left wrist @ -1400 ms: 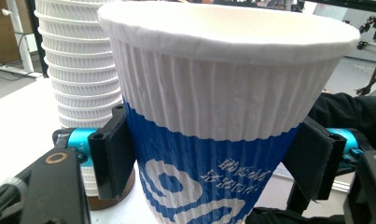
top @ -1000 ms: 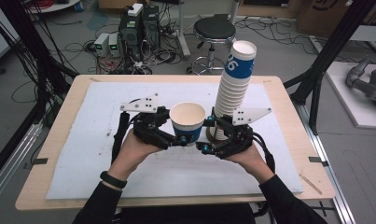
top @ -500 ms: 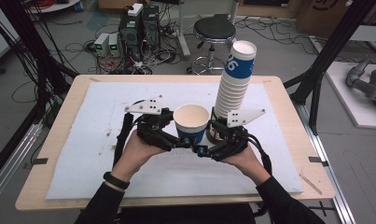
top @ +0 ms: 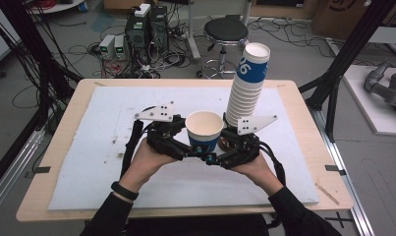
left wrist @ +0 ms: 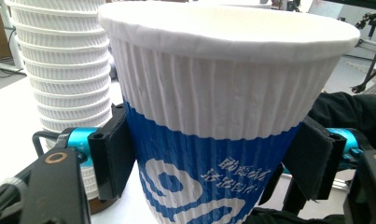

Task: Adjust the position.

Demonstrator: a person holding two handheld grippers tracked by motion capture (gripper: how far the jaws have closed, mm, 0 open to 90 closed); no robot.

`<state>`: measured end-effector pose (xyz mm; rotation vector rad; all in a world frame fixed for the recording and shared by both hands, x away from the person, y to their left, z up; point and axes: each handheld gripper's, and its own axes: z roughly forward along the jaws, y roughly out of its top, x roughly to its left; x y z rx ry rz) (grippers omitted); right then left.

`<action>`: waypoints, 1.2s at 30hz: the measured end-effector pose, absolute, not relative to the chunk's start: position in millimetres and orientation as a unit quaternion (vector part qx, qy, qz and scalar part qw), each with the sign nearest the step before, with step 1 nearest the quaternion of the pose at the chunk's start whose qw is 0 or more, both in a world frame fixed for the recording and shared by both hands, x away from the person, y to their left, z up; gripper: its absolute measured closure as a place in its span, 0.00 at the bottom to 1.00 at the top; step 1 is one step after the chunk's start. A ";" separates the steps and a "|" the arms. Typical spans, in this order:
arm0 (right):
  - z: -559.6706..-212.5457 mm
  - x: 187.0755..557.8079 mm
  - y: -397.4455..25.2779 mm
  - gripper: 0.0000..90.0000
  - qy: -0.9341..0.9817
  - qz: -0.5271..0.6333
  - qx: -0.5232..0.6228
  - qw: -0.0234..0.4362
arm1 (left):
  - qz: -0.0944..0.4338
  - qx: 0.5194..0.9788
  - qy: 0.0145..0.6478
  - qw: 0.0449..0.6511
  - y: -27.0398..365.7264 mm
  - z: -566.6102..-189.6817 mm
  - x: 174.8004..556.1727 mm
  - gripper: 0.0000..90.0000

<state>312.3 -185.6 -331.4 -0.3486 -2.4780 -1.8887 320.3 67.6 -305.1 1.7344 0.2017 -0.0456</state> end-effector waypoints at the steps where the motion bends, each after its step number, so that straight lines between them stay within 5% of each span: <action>1: -331.5 312.6 -185.5 0.31 -0.790 -0.602 -0.112 0.005 | -0.019 0.762 0.088 0.642 67.3 -305.3 320.4 0.29; 21: -332.4 313.3 -184.6 0.34 -0.795 -0.596 -0.110 0.006 | -0.017 0.756 0.094 0.648 67.8 -302.2 318.3 0.18; 36: -334.7 312.1 -179.7 0.34 -0.801 -0.589 -0.105 0.004 | -0.012 0.744 0.092 0.662 71.6 -299.0 317.3 0.23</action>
